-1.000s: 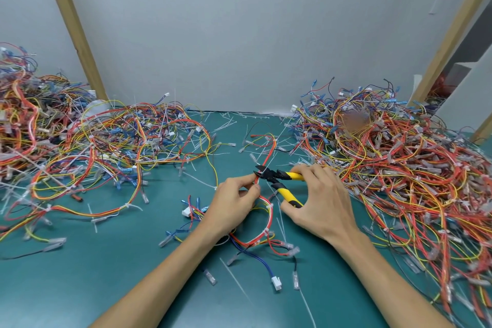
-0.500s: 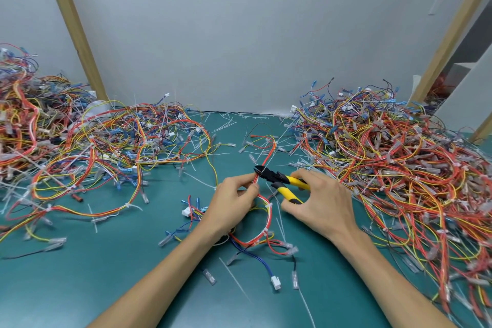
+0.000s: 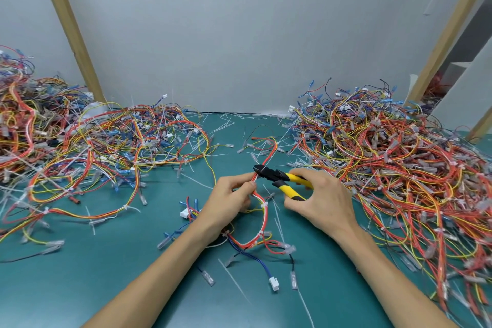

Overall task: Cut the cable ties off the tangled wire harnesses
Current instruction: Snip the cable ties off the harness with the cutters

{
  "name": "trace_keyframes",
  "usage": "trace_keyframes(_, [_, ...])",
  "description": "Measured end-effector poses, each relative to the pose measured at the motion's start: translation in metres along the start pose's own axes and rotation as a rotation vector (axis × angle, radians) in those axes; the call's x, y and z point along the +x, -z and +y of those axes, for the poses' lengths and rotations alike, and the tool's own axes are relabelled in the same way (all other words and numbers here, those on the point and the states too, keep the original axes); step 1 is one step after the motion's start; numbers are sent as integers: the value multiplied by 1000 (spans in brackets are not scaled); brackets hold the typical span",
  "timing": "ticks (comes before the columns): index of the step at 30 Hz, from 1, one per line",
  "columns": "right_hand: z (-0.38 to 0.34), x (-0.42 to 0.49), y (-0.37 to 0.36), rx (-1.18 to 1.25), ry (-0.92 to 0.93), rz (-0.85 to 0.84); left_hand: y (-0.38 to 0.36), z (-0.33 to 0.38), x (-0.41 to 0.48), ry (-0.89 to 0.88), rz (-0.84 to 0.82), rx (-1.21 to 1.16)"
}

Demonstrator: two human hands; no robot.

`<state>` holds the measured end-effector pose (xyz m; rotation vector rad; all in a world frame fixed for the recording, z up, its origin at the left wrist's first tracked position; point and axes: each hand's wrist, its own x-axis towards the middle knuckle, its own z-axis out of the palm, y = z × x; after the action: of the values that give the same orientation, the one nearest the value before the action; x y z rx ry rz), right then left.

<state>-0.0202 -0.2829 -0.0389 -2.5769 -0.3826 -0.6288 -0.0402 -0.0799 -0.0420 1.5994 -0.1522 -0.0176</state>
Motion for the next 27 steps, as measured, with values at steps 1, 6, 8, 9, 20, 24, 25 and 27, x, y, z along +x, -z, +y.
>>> trace_keyframes(1, [1,0,0,2,5,5,0,0,0,-2,1,11])
trace_keyframes(6, [6,1,-2,8,48,13,0,0,-1,-34,17,151])
trace_keyframes(8, [8,2,-3,38,76,3,0,-2,-2,-53,29,229])
trace_keyframes(9, [8,2,-3,48,85,2,0,-3,-2,-64,36,264])
trace_keyframes(20, [9,2,-2,52,105,-4,1,-3,-5,-184,77,493])
trace_keyframes(24, [6,2,1,25,97,-5,0,-3,-4,-206,92,478])
trace_keyframes(25, [4,1,2,18,91,-1,0,-3,-4,-211,97,471])
trace_keyframes(27, [0,0,3,-12,74,7,0,-4,-4,-208,103,462])
